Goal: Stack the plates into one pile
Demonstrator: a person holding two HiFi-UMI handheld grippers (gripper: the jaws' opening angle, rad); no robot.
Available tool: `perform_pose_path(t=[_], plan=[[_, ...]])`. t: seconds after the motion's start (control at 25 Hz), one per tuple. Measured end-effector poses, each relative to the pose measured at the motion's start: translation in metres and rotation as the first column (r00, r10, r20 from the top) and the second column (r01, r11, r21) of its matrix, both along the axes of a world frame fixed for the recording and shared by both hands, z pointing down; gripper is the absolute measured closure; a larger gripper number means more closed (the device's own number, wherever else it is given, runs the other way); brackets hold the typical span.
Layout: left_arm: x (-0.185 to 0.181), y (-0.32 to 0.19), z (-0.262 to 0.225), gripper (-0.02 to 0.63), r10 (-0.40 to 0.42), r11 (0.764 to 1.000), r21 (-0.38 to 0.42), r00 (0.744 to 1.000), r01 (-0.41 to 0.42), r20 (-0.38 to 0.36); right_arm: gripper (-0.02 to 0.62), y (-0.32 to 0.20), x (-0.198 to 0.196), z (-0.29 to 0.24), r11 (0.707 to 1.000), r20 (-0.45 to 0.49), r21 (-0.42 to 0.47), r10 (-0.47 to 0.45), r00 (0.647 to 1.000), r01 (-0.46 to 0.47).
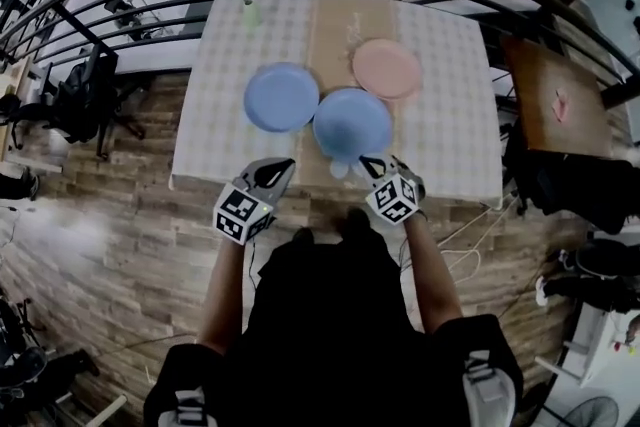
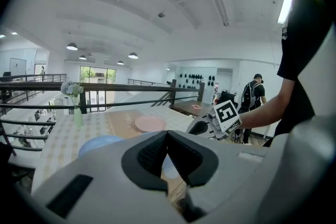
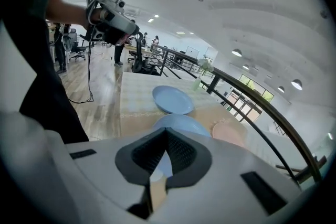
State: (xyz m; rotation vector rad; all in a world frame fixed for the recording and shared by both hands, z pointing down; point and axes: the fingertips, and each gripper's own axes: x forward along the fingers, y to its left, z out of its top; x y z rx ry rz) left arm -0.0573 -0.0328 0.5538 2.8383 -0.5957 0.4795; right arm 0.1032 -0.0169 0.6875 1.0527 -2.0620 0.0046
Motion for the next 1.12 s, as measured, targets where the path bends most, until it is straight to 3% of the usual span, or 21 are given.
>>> perform_pose_path(t=[0.4,0.64,0.88,1.12], plan=[[-0.002,-0.005,-0.004,0.605,-0.184,0.983,0.006,0.983,0.184,0.002,0.594,0.003,0.028,0.035,0.985,-0.155,-0.021,-0.172,0.973,0.171],[0.010,0.006,0.003,0.606,-0.268,0.964,0.001,0.964,0.268,0.003,0.581,0.006,0.035,0.061,0.961,-0.167,-0.051,-0.278,0.946,0.273],[0.009,0.020,0.004,0.606,-0.353,0.936,-0.004,0.936,0.353,0.010,0.567,0.008,0.033,0.076,0.925,-0.180,-0.080,-0.379,0.908,0.370],[0.012,0.035,0.007,0.606,-0.433,0.901,-0.005,0.901,0.433,0.016,0.558,0.008,0.032,0.096,0.872,-0.213,-0.115,-0.490,0.846,0.476]])
